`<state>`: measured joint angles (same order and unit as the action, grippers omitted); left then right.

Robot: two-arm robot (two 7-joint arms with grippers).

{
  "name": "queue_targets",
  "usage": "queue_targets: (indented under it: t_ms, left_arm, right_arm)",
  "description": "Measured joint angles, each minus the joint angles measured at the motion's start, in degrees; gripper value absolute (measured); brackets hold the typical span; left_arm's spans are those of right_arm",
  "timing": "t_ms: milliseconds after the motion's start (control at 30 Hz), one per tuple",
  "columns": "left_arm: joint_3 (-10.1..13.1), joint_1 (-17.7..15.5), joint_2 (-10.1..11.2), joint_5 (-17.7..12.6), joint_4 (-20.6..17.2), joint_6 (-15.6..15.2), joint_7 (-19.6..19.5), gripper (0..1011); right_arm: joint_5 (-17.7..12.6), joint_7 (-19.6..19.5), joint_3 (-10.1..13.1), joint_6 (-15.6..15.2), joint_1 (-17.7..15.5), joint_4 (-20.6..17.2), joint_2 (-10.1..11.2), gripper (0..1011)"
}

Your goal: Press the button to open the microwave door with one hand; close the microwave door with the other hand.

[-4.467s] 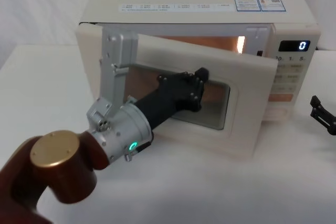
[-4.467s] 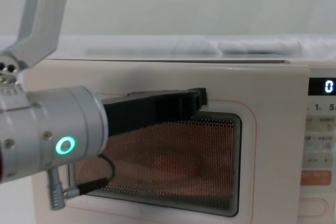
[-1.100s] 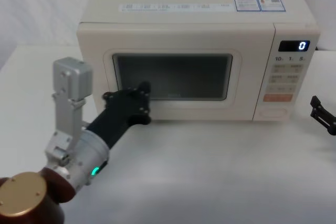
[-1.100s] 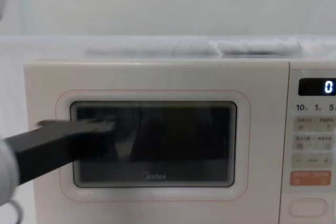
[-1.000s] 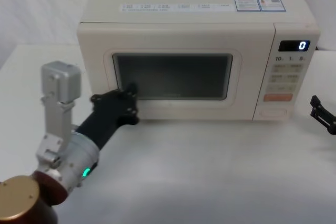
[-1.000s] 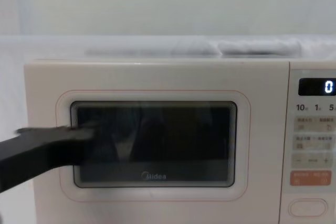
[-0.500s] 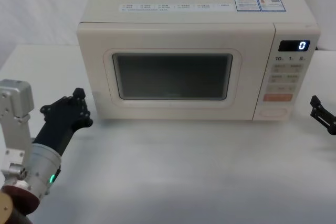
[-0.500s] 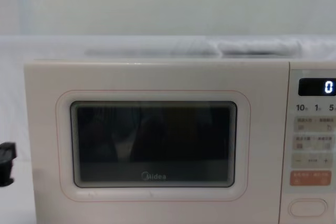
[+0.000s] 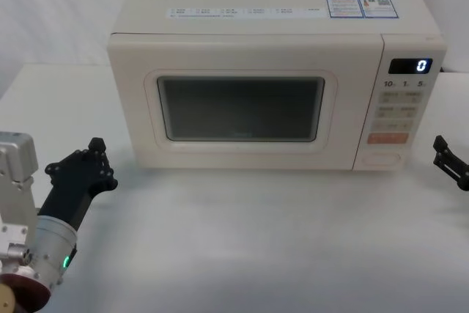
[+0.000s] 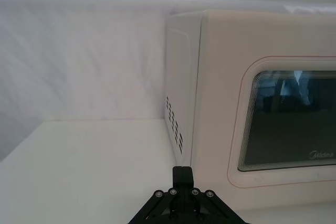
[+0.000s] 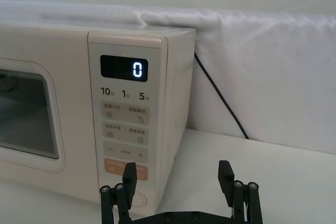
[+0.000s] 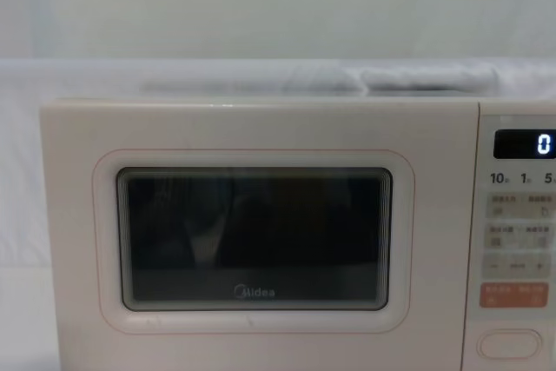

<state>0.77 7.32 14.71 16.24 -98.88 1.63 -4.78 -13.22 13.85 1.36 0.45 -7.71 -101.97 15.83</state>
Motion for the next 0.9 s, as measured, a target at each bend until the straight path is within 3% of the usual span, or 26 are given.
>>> queue_targets:
  t_ms: [533,900]
  left_arm:
    - [-1.37,-0.36,-2.54,-1.76,0.99,-1.79,-0.98,0]
    - [-1.86,-0.49,-3.0,-2.87,1.11,-2.64,-2.11,0]
  right_arm:
    - [0.0,0.0,0.0,0.0,0.0,0.0,0.0,1002]
    - [0.0,0.0,0.0,0.0,0.0,0.0,0.0,1002]
